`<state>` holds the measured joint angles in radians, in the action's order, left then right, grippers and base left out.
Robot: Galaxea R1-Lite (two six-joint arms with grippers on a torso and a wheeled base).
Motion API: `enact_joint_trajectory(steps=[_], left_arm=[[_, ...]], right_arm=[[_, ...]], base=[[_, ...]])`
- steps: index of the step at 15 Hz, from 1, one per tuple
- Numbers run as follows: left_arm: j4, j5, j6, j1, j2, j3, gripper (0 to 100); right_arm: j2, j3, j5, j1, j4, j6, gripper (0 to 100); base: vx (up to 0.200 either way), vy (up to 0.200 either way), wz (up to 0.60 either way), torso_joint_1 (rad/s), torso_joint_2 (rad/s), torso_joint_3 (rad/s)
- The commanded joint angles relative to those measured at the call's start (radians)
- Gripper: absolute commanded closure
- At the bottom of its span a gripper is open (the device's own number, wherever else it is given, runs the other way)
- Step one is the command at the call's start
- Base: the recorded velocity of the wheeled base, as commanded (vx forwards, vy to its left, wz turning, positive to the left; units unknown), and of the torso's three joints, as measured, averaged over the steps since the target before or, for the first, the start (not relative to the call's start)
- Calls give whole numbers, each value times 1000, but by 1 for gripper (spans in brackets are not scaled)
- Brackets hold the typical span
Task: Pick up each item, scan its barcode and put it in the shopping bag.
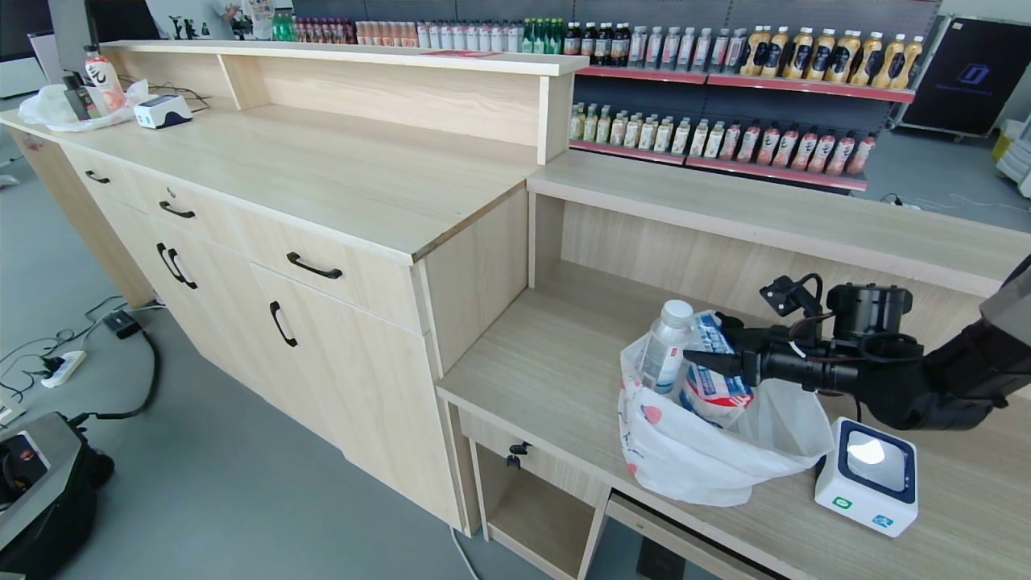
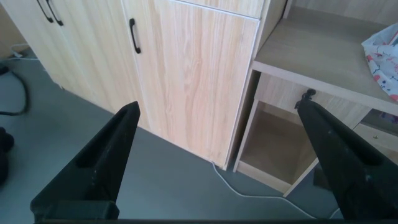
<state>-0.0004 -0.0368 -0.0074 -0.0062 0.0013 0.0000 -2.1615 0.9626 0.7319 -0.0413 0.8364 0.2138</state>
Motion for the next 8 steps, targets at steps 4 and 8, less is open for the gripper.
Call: enact_joint_trajectory(steps=[4, 8], left_arm=[[0, 0, 0, 0, 0, 0, 0], [-1, 0, 0, 0, 0, 0, 0]], right_arm=[[121, 10, 4, 9, -3, -44, 0], [318, -11, 4, 11, -5, -44, 0]], base=[[0, 0, 0, 0, 0, 0], [0, 0, 0, 0, 0, 0]])
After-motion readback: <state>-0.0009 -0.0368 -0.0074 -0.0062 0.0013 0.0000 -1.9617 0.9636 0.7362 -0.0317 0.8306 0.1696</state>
